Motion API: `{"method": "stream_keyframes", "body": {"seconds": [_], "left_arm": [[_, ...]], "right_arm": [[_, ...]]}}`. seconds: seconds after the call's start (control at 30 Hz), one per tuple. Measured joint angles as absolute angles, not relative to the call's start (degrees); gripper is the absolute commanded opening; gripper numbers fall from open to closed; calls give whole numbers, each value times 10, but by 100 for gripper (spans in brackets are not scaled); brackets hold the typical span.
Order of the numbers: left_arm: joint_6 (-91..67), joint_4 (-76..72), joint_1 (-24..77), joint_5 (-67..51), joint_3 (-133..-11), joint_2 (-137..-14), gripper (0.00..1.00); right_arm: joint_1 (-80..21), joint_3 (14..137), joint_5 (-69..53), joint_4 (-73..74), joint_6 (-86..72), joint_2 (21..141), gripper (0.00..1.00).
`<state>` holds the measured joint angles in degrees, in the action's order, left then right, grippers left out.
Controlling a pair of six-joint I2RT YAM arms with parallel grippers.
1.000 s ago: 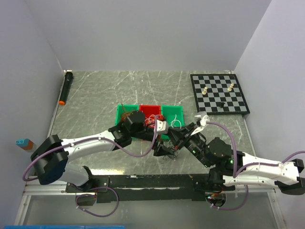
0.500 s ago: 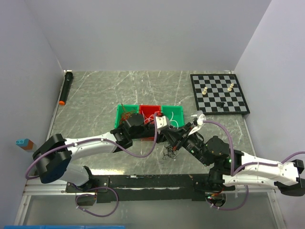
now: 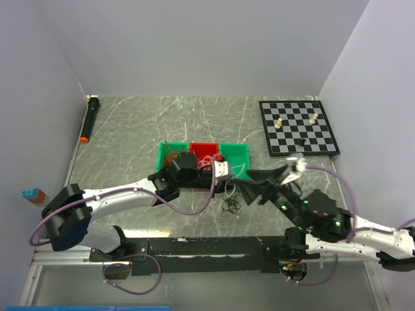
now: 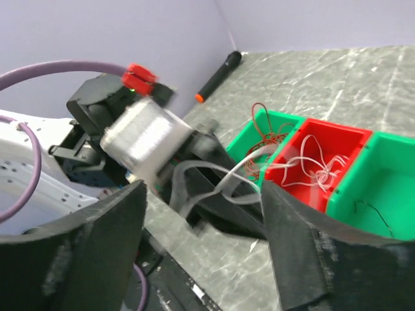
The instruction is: Untangle the cables
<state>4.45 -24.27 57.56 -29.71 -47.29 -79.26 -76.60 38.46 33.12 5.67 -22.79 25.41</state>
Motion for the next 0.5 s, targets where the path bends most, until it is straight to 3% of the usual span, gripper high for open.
{"method": "stream_keyframes", "body": {"seconds": [0.23,0.5], "left_arm": [[76,-152,555,-312,-526,-766,1],[85,-95,553,-350,-590,-722,1]], "right_arm": [[-766,368,370,196,-318,163,83],[-760,340,412,339,-485,257,86]]}}
